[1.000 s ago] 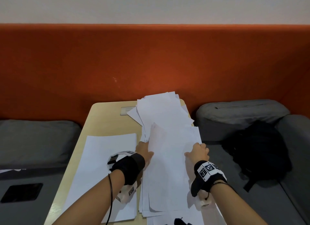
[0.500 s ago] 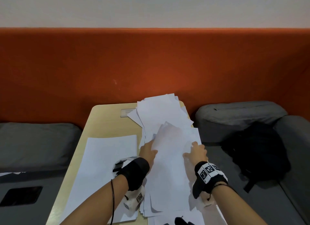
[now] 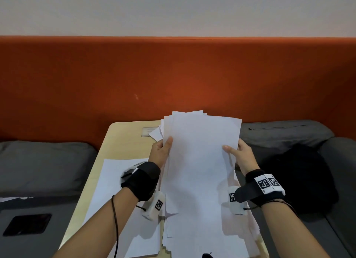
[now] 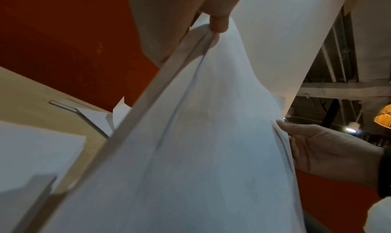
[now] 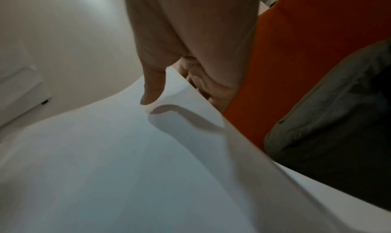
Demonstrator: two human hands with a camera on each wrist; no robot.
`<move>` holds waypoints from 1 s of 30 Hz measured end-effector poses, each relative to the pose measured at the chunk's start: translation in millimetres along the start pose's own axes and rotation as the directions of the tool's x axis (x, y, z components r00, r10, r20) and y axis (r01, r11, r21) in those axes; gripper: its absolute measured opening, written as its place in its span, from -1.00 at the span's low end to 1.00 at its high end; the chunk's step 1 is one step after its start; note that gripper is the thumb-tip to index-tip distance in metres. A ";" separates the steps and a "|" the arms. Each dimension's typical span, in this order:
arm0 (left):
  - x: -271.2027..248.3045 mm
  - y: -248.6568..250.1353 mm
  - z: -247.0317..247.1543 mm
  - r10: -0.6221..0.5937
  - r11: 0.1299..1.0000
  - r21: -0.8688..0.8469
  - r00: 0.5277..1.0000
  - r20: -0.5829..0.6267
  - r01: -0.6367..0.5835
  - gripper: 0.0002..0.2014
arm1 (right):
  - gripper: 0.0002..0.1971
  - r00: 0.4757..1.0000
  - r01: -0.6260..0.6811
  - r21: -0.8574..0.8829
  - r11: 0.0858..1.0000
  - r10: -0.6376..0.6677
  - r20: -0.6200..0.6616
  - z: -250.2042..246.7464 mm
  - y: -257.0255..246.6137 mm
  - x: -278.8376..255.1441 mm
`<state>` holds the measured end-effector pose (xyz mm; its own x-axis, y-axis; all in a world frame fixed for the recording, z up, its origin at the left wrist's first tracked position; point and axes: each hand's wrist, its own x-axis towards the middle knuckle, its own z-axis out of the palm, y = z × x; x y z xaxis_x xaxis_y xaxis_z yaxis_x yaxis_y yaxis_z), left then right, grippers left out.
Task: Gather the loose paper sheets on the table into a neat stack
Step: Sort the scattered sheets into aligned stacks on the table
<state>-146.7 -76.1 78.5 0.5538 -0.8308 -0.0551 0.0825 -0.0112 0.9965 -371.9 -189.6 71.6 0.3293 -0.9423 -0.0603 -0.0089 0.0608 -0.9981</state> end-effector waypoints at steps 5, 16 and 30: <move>-1.2 2.7 4.9 0.017 0.997 0.072 1.000 0.025 -0.018 -0.95 | -0.61 1.000 0.017 -0.030 0.999 -0.018 -0.019 10.9 -0.9 0.0; -6.4 1.4 14.6 0.168 0.958 0.227 0.985 0.042 -0.173 -0.68 | -0.59 0.957 0.232 -0.204 0.951 -0.261 -0.128 20.9 -8.3 -4.3; -7.2 70.7 14.8 0.339 0.940 0.013 0.939 0.061 -0.341 -0.80 | -0.85 0.979 0.203 0.097 0.974 -0.201 -0.032 13.1 -50.2 -9.5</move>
<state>-157.1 -79.2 150.2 0.4977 -0.8174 0.2901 -0.1221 0.2651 0.9565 -362.2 -179.3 122.5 0.2943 -0.9452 0.1414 0.1496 -0.1005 -0.9836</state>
